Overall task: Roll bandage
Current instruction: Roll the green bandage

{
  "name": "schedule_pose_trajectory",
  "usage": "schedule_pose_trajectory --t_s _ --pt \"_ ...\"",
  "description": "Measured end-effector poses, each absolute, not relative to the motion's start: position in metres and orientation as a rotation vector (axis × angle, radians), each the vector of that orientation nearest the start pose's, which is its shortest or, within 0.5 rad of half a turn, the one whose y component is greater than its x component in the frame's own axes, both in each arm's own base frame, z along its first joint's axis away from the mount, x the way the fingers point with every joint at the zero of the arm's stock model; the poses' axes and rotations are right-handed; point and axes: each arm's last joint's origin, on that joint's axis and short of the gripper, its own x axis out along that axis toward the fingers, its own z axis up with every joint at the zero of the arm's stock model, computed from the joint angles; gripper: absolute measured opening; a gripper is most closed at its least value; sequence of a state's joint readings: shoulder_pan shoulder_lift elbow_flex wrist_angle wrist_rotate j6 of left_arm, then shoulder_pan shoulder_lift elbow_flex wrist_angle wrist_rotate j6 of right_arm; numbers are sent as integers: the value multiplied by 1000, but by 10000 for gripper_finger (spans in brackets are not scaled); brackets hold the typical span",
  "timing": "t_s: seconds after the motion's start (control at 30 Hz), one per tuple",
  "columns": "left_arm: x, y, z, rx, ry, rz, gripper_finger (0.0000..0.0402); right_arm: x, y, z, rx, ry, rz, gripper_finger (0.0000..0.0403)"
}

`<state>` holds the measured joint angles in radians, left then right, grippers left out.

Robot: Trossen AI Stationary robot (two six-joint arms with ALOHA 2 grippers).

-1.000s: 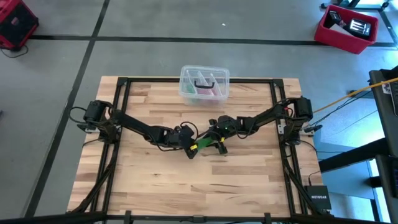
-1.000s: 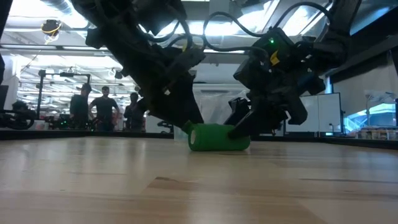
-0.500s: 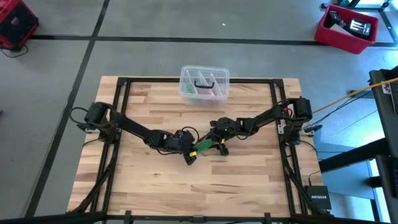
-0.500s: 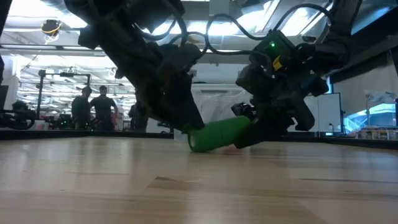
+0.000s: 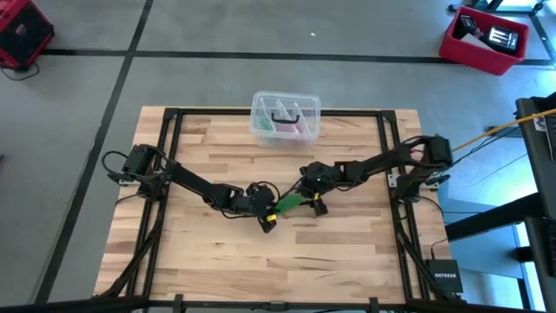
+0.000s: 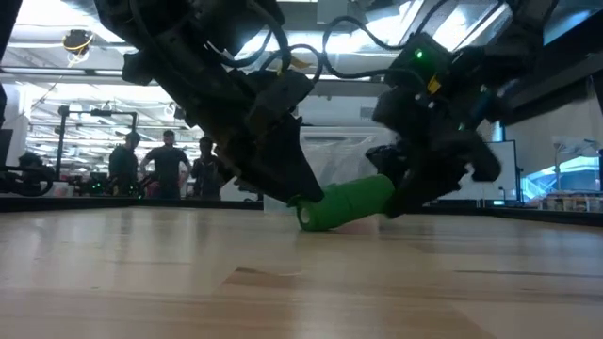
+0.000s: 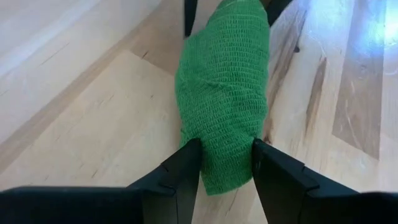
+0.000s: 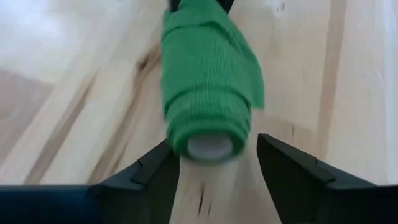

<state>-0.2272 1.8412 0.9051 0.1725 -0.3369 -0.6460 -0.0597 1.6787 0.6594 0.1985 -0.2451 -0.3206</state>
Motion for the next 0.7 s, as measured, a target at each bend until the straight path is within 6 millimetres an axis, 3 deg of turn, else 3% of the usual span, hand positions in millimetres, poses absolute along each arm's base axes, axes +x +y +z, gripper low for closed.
schedule_pose_trajectory --t_s 0.17,0.37,0.7 --pt "346 -70 131 -403 662 337 133 281 -10 144 -196 772 314 215" --pt "347 -70 131 -406 654 337 133 300 -8 165 -97 473 337 215" --pt "347 -70 132 -409 644 334 133 311 -8 113 -45 598 339 215"
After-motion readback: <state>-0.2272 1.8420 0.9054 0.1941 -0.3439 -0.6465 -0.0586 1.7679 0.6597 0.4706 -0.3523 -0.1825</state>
